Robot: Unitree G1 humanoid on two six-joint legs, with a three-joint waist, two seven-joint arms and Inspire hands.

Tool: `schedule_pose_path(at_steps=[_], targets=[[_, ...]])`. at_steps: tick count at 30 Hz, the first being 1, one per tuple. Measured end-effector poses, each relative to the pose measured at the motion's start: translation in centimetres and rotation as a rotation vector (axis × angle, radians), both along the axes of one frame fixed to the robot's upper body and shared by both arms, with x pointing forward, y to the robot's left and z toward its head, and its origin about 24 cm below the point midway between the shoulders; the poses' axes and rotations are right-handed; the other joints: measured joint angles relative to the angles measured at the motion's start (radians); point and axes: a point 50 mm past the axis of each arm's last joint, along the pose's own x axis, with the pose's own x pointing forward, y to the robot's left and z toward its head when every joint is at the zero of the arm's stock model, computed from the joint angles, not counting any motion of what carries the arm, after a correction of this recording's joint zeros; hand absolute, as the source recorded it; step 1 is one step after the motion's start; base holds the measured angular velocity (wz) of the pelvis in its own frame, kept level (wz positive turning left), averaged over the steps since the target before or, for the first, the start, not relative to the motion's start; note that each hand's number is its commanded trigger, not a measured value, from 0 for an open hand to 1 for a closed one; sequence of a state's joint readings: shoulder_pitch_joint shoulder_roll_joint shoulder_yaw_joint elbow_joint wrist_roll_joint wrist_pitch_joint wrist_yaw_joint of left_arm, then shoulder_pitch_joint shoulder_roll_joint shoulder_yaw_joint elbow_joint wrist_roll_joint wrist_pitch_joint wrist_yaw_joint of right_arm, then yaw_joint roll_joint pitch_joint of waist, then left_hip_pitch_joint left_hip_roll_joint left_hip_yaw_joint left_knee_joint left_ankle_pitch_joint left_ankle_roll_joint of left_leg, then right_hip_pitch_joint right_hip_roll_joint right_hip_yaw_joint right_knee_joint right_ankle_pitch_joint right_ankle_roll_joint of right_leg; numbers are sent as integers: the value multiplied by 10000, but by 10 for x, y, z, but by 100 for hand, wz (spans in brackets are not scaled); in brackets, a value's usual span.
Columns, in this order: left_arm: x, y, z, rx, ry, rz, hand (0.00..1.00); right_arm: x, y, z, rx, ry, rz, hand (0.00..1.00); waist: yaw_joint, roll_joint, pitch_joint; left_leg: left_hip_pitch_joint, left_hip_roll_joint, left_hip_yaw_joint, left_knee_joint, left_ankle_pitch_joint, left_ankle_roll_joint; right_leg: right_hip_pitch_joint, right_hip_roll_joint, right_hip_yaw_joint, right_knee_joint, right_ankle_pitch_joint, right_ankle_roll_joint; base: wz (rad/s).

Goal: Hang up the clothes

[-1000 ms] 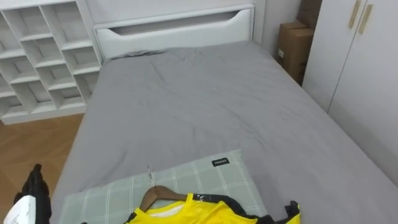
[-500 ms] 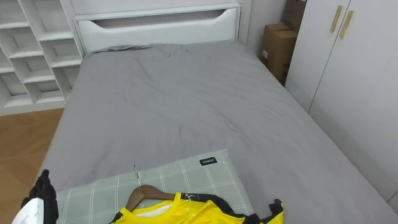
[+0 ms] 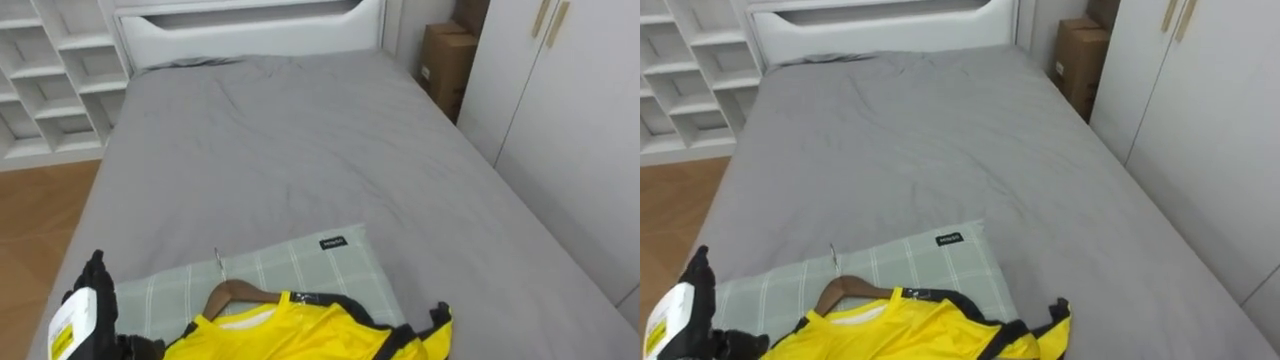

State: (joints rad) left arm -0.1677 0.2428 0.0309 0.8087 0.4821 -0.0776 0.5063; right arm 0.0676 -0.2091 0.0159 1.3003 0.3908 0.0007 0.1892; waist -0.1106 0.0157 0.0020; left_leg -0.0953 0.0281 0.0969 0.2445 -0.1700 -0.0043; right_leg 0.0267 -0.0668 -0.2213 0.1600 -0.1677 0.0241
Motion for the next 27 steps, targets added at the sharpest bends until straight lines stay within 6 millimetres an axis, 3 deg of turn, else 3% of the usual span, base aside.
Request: schedule_pose_path(at_steps=[6, 13, 17, 23, 27], targets=[[17, -3, -2, -189, 477, -81, 0, 29, 2, 3, -133, -321, 779, 0, -1, 33, 162, -806, 14, -37, 149, 165, 17, -873, -20, -7, 327, 15, -9, 1], [33, -9, 3, -580, 662, -319, 0, 57, 10, 6, -321, -665, 1741, 0, 18, -53, 222, -1735, 10, -251, 331, 364, 28, -1673, -38, -250, 484, 43, -55, 11], [46, -7, 13, -914, 332, -107, 0, 74, 11, 10, -464, -851, 2020, 0, 38, -180, 314, -2321, 30, -322, 476, 458, 28, -2300, -48, -269, 786, 46, -64, 3], [55, -8, 17, -1405, 411, 47, 0, 81, 15, 11, -527, -824, 2593, 0, 30, -444, 461, -2816, 94, -288, 686, 482, 25, -2806, -42, -255, 1005, 49, -69, -1], [62, -11, 22, -1618, 401, -67, 0, 87, 19, 12, -535, -838, 3029, 0, -3, -464, 477, -3035, 125, -249, 823, 483, 28, -3078, -41, -193, 1175, 60, -86, -4]])
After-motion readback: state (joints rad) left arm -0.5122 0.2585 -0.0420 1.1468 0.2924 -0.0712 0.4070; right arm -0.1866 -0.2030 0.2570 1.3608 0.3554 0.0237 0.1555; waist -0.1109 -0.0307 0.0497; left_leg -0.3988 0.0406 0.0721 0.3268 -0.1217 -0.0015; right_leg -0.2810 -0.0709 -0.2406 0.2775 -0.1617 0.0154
